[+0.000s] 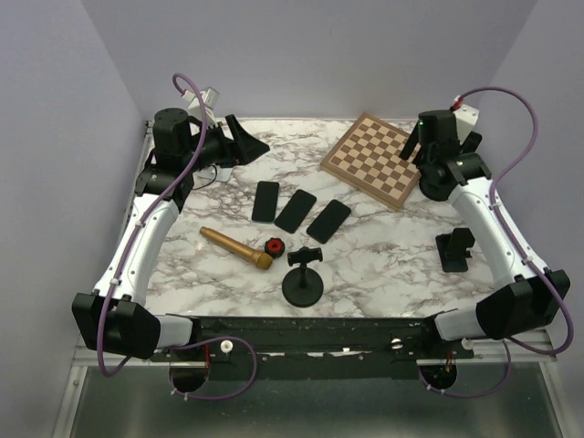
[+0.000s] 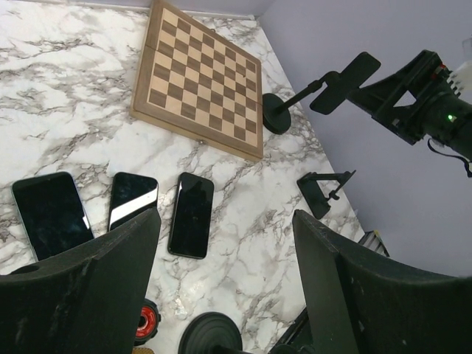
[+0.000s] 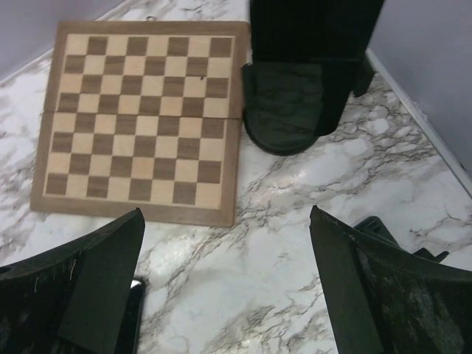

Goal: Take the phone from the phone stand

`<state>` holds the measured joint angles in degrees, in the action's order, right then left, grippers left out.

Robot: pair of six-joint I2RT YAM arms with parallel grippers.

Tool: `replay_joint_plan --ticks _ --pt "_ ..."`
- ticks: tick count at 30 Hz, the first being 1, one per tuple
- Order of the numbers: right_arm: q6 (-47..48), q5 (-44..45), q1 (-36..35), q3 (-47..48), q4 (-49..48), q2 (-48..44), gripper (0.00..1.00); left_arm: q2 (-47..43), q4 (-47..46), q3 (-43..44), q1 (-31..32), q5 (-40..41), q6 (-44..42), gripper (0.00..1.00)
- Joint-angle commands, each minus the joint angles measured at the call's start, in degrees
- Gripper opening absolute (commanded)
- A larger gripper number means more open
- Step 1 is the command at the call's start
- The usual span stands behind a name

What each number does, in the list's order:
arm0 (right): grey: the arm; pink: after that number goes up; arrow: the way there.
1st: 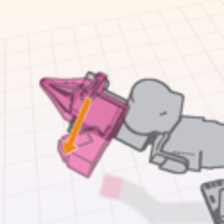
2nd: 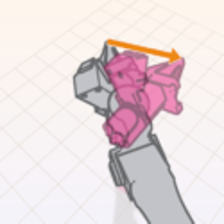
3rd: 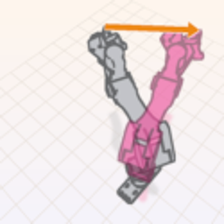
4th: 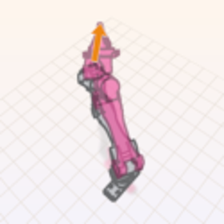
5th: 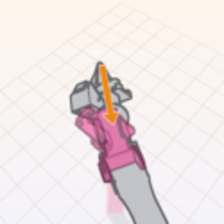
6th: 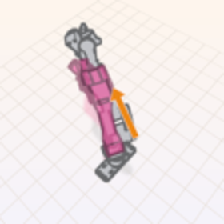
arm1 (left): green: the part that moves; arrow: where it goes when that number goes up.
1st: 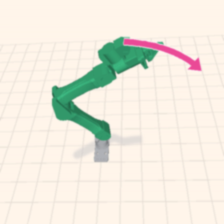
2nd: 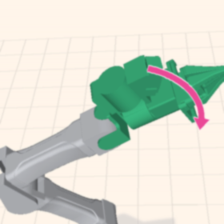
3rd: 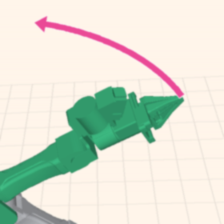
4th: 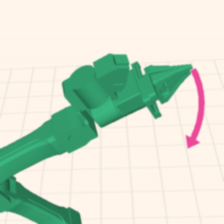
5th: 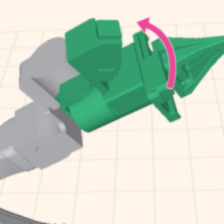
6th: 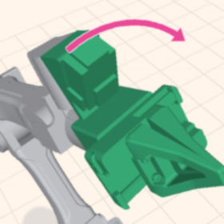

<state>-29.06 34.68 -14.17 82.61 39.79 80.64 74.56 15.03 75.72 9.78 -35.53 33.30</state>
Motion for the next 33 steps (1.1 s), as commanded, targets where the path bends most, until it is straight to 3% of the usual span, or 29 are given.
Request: replay_joint_plan --ticks 1,10,16,22,33 --pt "1.96 -8.71 7.98 2.72 2.79 3.03 1.00 0.05 -1.57 -0.66 0.15 -1.82 0.54 0.80" --pt "3.63 -8.51 17.23 6.21 -1.03 7.49 1.00 -0.03 -2.19 -0.75 0.16 -2.88 1.29 0.80" --pt "8.19 -6.91 17.45 8.99 -3.44 12.14 1.00 0.14 -2.17 -0.78 0.15 -3.07 1.33 0.80" --pt "16.30 -16.92 17.47 8.35 -7.44 11.86 1.00 0.19 -2.28 -0.67 -0.02 -3.36 1.55 0.81" --pt "19.34 -15.21 17.60 9.28 -8.06 12.86 1.00 -0.12 -2.99 -0.93 -0.28 -3.98 2.21 0.80"
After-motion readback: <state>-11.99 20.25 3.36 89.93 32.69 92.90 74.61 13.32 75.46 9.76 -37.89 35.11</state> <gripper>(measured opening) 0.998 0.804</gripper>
